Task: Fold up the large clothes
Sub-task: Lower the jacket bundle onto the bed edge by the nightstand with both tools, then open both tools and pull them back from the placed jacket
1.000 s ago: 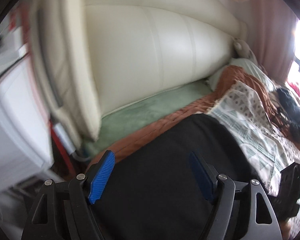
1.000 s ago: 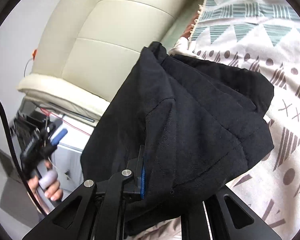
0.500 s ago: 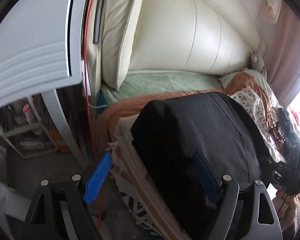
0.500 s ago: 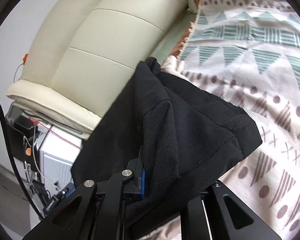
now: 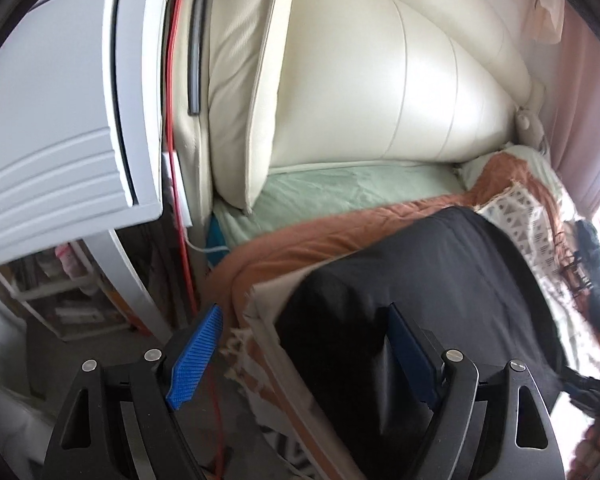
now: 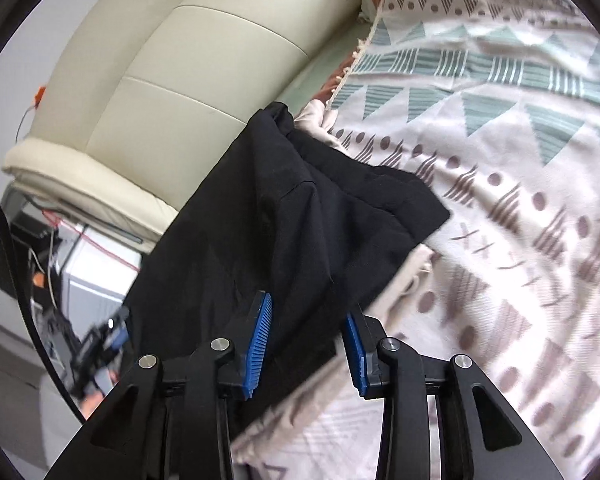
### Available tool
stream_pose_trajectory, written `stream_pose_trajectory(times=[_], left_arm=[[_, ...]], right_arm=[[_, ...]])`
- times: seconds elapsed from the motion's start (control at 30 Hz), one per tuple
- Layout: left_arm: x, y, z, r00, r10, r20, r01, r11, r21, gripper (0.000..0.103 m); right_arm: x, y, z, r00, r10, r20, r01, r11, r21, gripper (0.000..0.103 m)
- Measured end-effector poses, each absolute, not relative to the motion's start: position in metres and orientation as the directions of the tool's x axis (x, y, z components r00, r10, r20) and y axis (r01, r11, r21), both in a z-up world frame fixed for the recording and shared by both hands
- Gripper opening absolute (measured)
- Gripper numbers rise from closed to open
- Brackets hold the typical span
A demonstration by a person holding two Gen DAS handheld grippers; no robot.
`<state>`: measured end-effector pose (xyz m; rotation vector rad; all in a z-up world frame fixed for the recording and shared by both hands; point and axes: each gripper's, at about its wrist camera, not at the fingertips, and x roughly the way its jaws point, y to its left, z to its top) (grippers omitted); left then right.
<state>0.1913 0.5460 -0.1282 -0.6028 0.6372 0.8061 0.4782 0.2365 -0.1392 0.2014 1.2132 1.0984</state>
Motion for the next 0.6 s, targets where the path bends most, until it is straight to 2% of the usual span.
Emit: stream_pose_trajectory(times=[0.17, 0.27, 0.5, 0.53, 0.6], left_arm=[[0.182, 0.556, -0.136, 0.498, 0.493, -0.713, -0.821, 0.532, -0.206, 0.083], [0.177, 0.561, -0.143, 0.492, 0.471, -0.732, -0.828, 0.512, -0.228, 0.083], [0.167, 0.545, -0.129, 0.49, 0.478, -0.729, -0.827, 0.52, -0.215, 0.083], [0.165, 0.543, -0.128, 0.498, 0.47, -0.728, -0.823, 0.521, -0.226, 0.083], [0.159, 0.539, -0.127, 0.515, 0.458, -0.725, -0.816, 0.521, -0.251, 0.083]], right_arm=[[0.474, 0.223, -0.125, -0.02, 0.747, -0.664, -0.606, 0.52, 0.603, 0.035], [0.473, 0.22, -0.12, -0.005, 0.746, -0.666, -0.611, 0.525, 0.592, 0.035], [0.464, 0.234, -0.118, -0.023, 0.745, -0.667, -0.61, 0.518, 0.6, 0.036], [0.462, 0.237, -0.117, -0.032, 0.754, -0.656, -0.612, 0.504, 0.609, 0.038], [0.459, 0.247, -0.113, -0.03, 0.765, -0.643, -0.631, 0.484, 0.606, 0.066]])
